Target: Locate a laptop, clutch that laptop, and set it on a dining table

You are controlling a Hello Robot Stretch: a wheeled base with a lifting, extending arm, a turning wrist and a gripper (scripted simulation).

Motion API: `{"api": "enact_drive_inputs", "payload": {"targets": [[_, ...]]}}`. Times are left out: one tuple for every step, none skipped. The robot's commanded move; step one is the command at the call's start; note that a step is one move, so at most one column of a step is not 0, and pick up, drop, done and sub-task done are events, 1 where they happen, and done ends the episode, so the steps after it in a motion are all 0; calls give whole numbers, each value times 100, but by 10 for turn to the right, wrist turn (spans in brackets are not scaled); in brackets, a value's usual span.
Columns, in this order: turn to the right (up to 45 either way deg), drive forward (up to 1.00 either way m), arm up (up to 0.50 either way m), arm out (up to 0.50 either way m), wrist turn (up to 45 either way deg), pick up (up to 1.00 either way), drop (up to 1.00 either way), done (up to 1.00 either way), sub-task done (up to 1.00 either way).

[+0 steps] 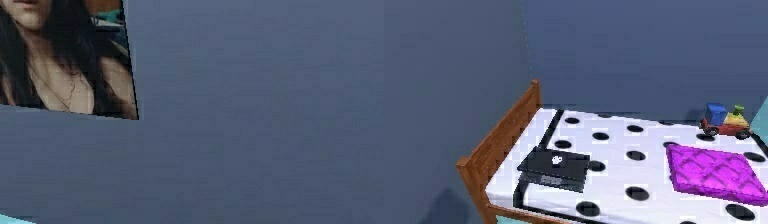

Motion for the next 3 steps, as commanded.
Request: {"api": "enact_drive_inputs", "payload": {"targets": [[0, 0, 50, 0, 0, 0, 0, 0, 0], [0, 0, 0, 42, 0, 0, 0, 0, 0], [0, 0, 0, 0, 450, 0, 0, 0, 0]]}}
